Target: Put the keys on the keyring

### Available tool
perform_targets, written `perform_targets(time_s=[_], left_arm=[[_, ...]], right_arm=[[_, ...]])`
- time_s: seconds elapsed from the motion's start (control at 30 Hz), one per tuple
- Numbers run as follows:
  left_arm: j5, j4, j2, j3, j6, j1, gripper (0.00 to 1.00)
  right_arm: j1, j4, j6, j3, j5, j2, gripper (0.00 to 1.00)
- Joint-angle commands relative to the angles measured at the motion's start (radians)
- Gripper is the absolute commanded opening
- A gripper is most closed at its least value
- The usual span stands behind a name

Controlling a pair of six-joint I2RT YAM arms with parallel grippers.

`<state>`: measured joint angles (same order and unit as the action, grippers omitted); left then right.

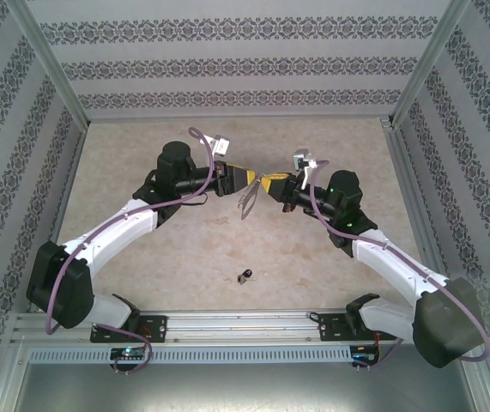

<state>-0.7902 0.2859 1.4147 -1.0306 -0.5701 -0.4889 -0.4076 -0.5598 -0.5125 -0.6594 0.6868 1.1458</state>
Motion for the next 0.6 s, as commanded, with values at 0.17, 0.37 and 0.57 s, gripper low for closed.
perform_targets(time_s=[0.17,0.37,0.57], left_arm=[[-0.04,0.104,-0.025,0.029,-0.022,0.009,0.43],[-0.063,0.1,-0.028,0.018,-0.029,0.009,0.42],[-0.06,0.119,-0.035,0.036,-0.038,0.009,0.41]], right_arm=[[0.01,-0.103,-0.042,-0.006,0.026,-0.001,0.0],[0.009,-0.113,-0.055,-0.008,0.007,0.016,0.0],[0.006,-0.145,-0.085,-0.016,0.017,0.049,0.0]])
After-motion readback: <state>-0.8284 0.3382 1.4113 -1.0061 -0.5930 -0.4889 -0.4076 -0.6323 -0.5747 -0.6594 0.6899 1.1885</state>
